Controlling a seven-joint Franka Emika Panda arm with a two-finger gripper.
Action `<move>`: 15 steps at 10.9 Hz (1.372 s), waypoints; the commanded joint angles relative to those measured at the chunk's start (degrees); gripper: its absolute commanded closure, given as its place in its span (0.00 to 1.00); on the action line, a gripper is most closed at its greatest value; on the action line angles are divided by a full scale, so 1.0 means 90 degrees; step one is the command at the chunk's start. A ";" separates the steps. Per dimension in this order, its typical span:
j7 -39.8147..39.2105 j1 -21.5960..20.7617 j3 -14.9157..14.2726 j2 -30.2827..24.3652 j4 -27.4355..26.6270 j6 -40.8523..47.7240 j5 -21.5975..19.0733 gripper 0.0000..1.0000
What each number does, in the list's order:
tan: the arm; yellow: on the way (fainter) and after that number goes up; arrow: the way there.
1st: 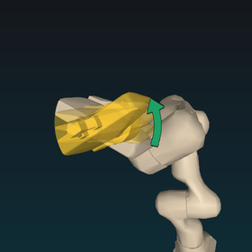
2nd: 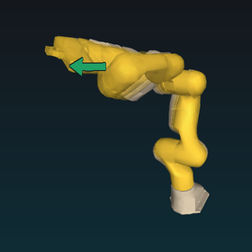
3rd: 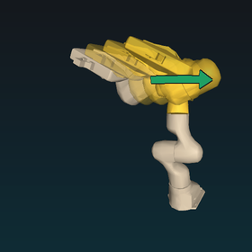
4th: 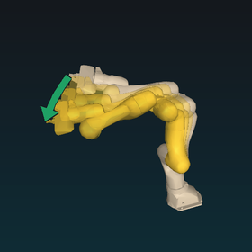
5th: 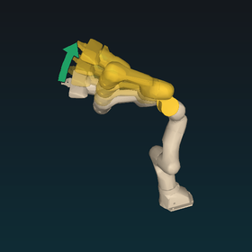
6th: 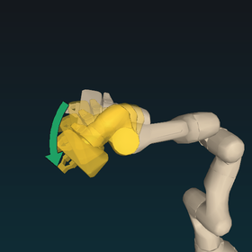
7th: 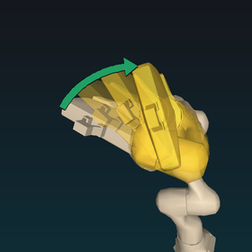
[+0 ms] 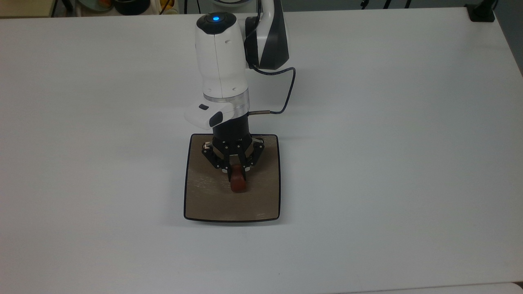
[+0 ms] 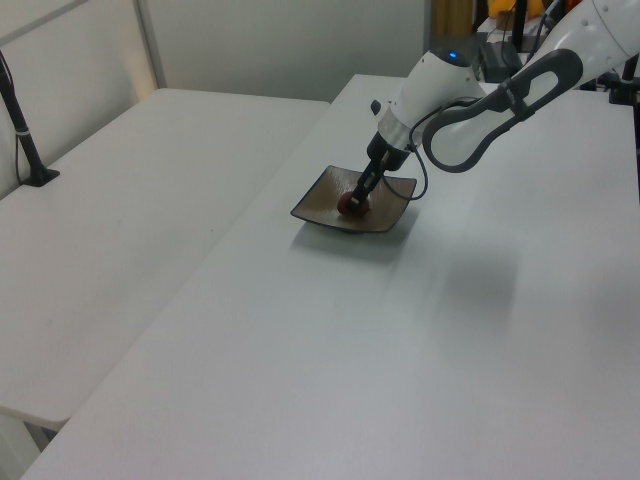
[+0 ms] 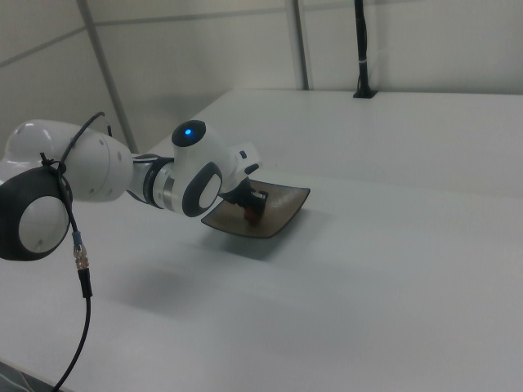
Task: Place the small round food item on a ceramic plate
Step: 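Open the gripper and raise it away from the plate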
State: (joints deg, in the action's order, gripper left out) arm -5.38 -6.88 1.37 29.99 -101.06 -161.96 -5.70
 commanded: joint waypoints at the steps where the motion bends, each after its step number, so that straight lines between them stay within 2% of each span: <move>1: -0.0057 -0.0056 -0.0035 0.0075 -0.0012 -0.0149 -0.0050 0.47; 4: -0.0047 -0.0056 -0.0035 0.0085 -0.0021 -0.0140 -0.0050 0.00; 7: -0.0047 -0.0066 -0.0035 0.0027 -0.0012 -0.0101 -0.0050 0.00; 9: -0.0009 -0.0066 -0.0035 -0.0371 -0.0079 0.0006 -0.0050 0.00; 12: 0.0002 -0.0007 -0.0054 -0.1405 0.0017 0.1505 -0.0040 0.00; 15: 0.0021 0.0090 -0.0093 -0.2684 0.0037 0.3575 -0.0040 0.00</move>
State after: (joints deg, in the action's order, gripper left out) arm -5.34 -6.53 1.04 15.39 -98.36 -141.63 -5.70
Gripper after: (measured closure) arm 0.000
